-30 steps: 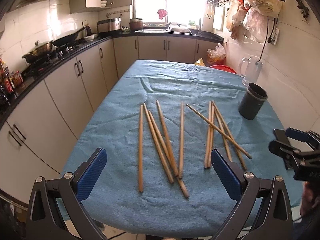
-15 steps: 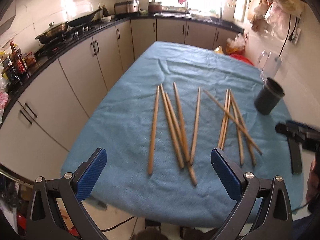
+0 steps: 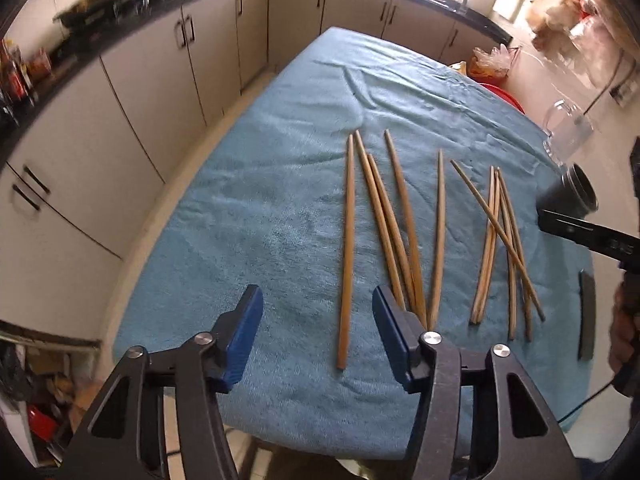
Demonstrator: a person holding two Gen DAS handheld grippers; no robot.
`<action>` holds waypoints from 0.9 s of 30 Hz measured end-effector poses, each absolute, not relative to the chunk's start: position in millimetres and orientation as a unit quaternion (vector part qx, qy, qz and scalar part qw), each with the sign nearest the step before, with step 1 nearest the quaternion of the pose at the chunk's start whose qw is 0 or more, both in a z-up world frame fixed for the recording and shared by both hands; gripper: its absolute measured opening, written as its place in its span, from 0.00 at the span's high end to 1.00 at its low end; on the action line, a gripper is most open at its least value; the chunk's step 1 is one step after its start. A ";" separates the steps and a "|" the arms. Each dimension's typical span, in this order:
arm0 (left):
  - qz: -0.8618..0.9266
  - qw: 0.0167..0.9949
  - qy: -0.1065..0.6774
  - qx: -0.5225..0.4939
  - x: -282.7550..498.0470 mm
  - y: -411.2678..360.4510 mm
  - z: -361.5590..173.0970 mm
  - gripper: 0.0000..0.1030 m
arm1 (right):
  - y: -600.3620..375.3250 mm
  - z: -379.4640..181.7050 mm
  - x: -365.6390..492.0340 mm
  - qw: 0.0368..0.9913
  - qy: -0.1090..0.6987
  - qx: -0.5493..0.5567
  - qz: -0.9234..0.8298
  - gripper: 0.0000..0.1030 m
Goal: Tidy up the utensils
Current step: 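Close the right tool on one wooden chopstick while the left tool grasps another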
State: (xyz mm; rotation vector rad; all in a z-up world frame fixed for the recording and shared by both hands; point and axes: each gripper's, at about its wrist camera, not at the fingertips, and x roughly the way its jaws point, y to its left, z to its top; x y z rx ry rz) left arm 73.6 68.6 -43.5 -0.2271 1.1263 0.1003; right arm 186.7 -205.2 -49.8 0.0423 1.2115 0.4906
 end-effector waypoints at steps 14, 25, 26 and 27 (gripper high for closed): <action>0.044 0.828 0.546 -0.117 78.4 95.9 -48.8 0.50 | -144.9 -101.1 249.1 0.759 0.608 -0.064 0.222 0.73; 0.019 0.827 0.550 -0.112 107.4 99.8 -46.6 0.50 | -139.7 -114.1 254.4 0.754 0.620 -0.051 0.211 0.93; 0.014 0.827 0.551 -0.109 115.2 97.2 -47.0 0.50 | -141.4 -108.8 251.1 0.759 0.615 -0.041 0.212 0.93; 0.010 0.826 0.553 -0.108 122.1 95.0 -48.2 0.50 | -142.6 -104.5 248.7 0.762 0.611 -0.036 0.211 0.93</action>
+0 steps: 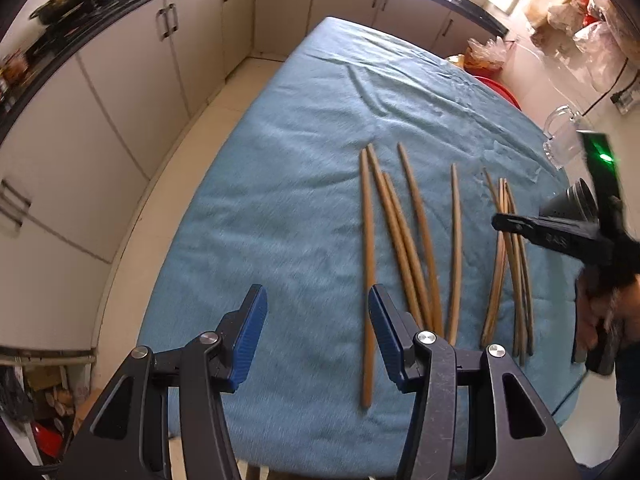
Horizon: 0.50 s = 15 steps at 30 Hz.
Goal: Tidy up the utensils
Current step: 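Close the right tool on one wooden chopstick while the left tool grasps another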
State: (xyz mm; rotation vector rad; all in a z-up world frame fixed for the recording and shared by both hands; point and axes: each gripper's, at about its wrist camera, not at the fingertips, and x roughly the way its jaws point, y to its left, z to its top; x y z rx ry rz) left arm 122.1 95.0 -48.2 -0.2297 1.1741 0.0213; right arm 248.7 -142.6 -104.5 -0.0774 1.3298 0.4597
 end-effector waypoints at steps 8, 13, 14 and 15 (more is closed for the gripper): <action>-0.028 0.811 0.578 -0.086 173.4 66.2 -68.7 0.51 | -162.7 -46.4 212.8 0.798 0.560 0.032 0.219 0.93; -0.034 0.799 0.597 -0.057 199.4 50.6 -88.0 0.73 | -169.7 -16.8 192.3 0.816 0.534 0.058 0.213 0.93; -0.031 0.798 0.600 -0.051 203.3 49.1 -90.6 0.74 | -171.9 -10.5 188.0 0.821 0.528 0.059 0.211 0.93; -0.025 0.796 0.602 -0.046 206.1 47.9 -93.4 0.74 | -172.9 -7.1 186.6 0.824 0.523 0.061 0.209 0.93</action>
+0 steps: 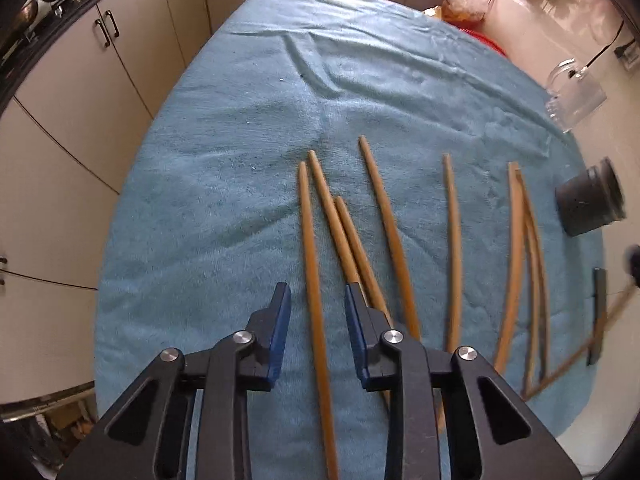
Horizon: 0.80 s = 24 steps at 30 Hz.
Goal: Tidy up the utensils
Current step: 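Close the right tool on one wooden chopstick while the left tool grasps another, then lift both held chopsticks upright and carry them over the grey holder cup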
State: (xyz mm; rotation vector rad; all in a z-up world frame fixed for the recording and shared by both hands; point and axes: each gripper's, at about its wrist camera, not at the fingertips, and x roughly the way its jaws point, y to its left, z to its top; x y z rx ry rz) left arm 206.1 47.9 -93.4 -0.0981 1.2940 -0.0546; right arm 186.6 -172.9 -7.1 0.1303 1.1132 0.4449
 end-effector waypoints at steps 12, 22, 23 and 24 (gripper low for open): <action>-0.010 0.799 0.600 -0.037 225.5 51.1 -103.9 0.94 | -197.6 23.7 160.0 0.845 0.493 0.093 0.187 0.93; -0.041 0.854 0.512 -0.085 181.5 71.0 -45.0 0.94 | -219.6 36.1 144.4 0.862 0.466 0.123 0.160 0.93; -0.044 0.859 0.504 -0.085 177.1 69.6 -37.5 0.94 | -222.5 36.7 143.6 0.863 0.463 0.125 0.159 0.93; -0.046 0.864 0.495 -0.084 171.9 68.8 -28.9 0.94 | -225.3 37.4 142.2 0.864 0.461 0.128 0.156 0.93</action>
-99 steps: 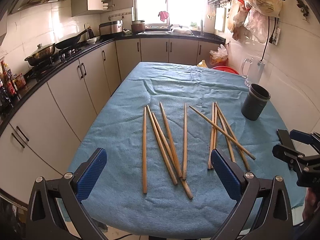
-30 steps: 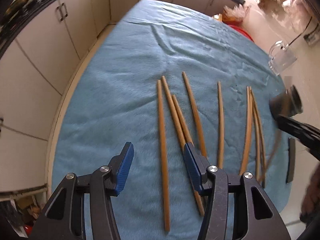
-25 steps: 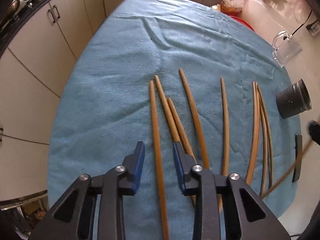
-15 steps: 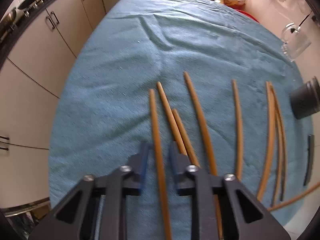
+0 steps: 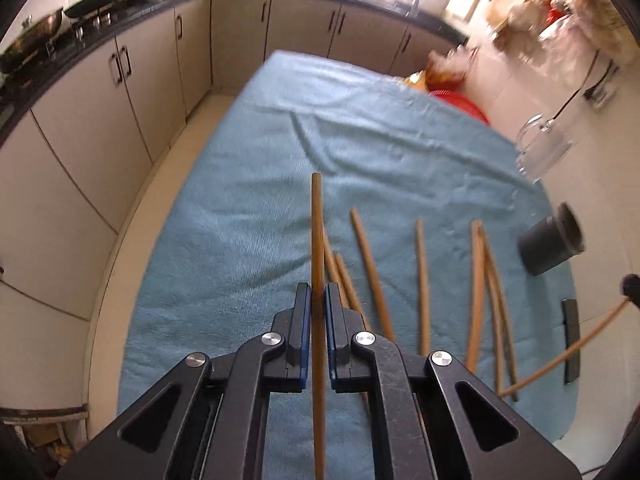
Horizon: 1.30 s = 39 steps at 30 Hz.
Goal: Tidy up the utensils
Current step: 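Lift both held chopsticks upright and carry them over the grey holder cup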
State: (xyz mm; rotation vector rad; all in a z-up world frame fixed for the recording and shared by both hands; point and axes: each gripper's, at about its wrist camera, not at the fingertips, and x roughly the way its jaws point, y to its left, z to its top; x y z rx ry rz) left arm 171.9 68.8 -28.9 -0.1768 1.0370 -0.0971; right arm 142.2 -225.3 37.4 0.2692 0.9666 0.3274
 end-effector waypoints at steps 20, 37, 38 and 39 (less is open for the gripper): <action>-0.050 0.908 0.411 -0.056 146.9 34.7 67.3 0.94 | -288.8 53.5 122.4 0.880 0.417 0.181 0.137 0.93; -0.111 0.914 0.386 -0.049 164.0 -27.6 103.9 0.94 | -349.1 70.9 110.5 0.891 0.384 0.217 0.107 0.93; -0.117 0.914 0.386 -0.049 164.8 -32.9 106.1 0.94 | -353.9 72.2 110.3 0.892 0.381 0.221 0.103 0.93; -0.126 0.913 0.385 -0.046 166.4 -40.1 109.3 0.94 | -357.8 73.7 110.2 0.892 0.380 0.223 0.101 0.93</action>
